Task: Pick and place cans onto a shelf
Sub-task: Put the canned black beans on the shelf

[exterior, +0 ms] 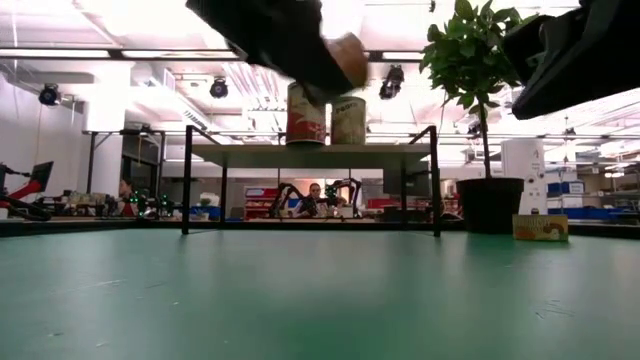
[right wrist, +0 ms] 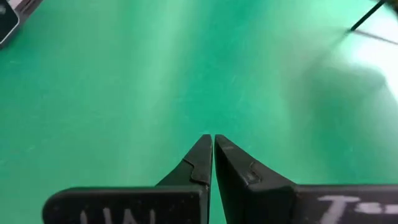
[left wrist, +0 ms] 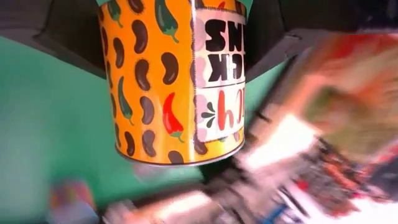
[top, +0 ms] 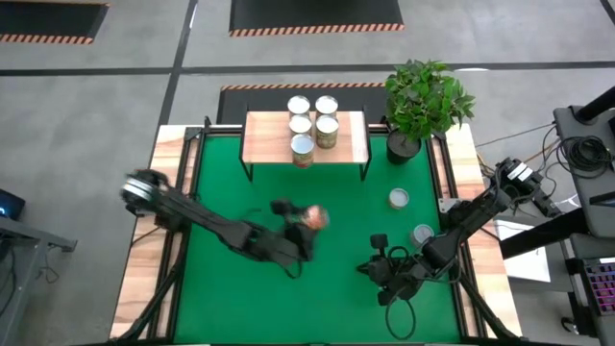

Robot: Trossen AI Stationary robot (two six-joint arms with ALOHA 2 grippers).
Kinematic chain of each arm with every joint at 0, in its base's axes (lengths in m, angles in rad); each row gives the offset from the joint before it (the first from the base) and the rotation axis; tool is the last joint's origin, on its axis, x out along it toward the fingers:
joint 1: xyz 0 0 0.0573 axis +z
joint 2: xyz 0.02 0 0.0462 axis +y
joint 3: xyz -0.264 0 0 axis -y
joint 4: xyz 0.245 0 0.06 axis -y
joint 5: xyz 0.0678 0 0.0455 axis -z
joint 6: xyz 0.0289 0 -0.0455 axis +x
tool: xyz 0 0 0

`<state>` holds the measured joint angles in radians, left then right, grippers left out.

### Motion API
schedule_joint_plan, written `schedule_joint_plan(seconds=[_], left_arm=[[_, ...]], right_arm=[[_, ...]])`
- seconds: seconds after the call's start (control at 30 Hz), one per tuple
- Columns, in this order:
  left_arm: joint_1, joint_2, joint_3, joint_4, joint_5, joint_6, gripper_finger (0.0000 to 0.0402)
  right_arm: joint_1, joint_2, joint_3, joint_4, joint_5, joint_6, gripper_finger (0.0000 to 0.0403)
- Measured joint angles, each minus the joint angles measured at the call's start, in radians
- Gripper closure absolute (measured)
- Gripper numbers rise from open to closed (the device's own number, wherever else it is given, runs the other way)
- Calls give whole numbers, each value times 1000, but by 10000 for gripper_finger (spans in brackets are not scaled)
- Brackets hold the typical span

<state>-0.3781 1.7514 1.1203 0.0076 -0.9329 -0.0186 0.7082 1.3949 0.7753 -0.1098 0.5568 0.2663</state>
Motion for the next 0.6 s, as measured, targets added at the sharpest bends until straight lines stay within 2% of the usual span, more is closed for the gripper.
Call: schedule_joint_plan(seconds=[0.23,0.33,0.47,0.6], left_arm=[[34,-310,-380,462,-266,120,102],[81,-391,-493,626,-273,162,101],[187,-435,-608,791,-260,153,101],[302,-428,-677,925,-170,124,100]], right_arm=[[-8,-1,0,101,22,-80,394],[-20,-1,0,137,22,-116,394],[-38,-1,0,156,22,-137,394],[-57,-1,0,169,22,-149,394]])
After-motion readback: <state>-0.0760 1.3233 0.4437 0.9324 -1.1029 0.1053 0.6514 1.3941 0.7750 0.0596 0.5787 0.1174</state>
